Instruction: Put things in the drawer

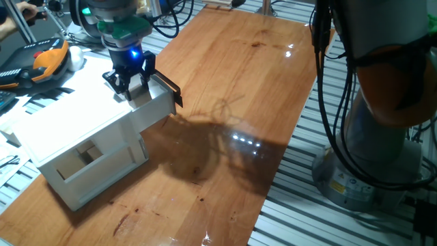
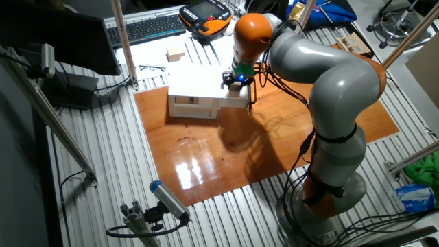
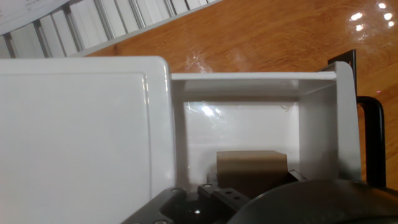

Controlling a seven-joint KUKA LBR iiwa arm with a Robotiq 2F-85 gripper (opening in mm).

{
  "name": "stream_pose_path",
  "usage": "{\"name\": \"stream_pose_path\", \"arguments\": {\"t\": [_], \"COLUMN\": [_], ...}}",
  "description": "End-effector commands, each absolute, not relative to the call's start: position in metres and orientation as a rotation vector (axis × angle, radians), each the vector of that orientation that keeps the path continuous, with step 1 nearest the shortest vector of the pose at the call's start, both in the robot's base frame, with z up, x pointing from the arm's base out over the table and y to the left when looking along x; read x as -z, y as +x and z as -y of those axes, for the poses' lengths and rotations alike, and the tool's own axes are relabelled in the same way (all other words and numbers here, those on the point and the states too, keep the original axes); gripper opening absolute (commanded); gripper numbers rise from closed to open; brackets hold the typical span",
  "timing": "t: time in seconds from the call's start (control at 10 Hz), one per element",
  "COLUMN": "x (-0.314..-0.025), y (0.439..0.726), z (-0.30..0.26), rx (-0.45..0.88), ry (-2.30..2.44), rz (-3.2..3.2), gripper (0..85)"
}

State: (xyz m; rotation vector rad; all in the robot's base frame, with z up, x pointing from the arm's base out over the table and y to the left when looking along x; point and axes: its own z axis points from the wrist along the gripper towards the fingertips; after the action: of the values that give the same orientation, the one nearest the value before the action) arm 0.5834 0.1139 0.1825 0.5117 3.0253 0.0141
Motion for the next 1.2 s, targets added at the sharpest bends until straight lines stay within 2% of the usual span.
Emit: {"name": "stream_pose_path", "arguments": {"t": [0.0,0.3,0.4,0.9,1.0,1.1], "x": [-0.1828,-0.184,-0.184,-0.1834,-0.1835,-0.184], "y": [0.5833,0.5832,0.5833,0.5834,0.5834,0.5833], "z": [-0.1137,-0.1135,-0.1134,-0.1134,-0.1134,-0.1135], "rx": [-0.013,0.001,0.001,0.0,0.004,0.004], "ry": [0.514,0.504,0.499,0.537,0.534,0.534], "rz": [-3.023,-3.023,-3.022,-3.024,-3.03,-3.032], "gripper": [34.0,34.0,51.0,51.0,68.0,68.0]}}
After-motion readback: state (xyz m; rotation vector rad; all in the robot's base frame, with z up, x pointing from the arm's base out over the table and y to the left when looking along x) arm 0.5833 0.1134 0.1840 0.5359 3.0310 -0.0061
